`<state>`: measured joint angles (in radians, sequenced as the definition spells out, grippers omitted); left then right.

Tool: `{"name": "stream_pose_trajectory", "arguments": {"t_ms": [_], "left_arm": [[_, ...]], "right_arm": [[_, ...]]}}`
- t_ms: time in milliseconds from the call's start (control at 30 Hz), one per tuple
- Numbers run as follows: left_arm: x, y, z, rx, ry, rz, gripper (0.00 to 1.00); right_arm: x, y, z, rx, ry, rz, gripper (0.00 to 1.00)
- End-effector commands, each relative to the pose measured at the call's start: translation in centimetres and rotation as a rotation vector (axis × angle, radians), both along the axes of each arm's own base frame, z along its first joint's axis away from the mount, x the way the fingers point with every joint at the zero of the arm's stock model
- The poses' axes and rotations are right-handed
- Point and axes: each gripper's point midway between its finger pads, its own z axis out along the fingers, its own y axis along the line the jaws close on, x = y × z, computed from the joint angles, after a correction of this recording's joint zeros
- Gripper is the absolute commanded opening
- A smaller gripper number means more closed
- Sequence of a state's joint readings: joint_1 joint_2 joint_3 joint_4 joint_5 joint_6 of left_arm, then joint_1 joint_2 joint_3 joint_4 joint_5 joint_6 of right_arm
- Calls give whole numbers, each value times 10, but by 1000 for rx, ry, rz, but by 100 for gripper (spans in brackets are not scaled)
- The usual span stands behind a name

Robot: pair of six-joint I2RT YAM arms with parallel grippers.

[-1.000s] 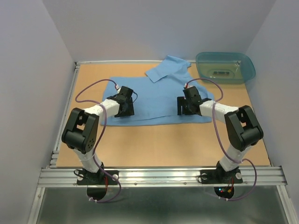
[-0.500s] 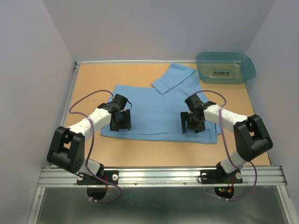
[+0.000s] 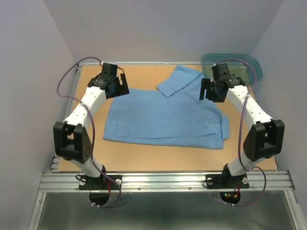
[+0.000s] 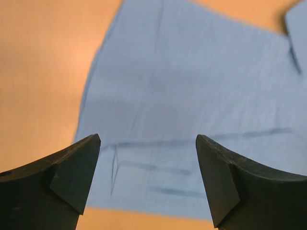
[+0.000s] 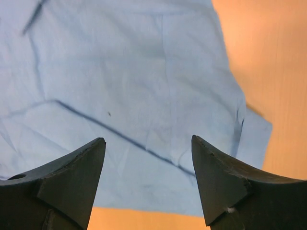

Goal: Fold and stack the long sleeve shirts
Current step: Fold the shirt

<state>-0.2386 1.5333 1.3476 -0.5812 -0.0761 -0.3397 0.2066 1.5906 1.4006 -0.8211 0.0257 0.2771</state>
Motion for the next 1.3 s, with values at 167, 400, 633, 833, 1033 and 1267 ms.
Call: {"name": "stream_pose_trajectory", "arguments": {"t_ms": [167,400,633,833,1033,1267], "left_arm": [[117,-9,-34,105,-53,17,90],[101,-12,-96,70,52,38,88],[54,4,-137,99,156,75,88],[10,29,-158,70,238,119,88],[-24,51,-148,84,248,157,88],[-1,38,-94,89,115,105,89]], "right_arm": [[71,12,-15,52,-148,-51,76],[67,22,-59,58,-103,-12,75],[39,36,-95,25,-25,30,75],[-3,38,-128,11,75,36,75],[-45,38,-123,66,126,30,75],[-4,20,-49,83,-63,-15,73]]}}
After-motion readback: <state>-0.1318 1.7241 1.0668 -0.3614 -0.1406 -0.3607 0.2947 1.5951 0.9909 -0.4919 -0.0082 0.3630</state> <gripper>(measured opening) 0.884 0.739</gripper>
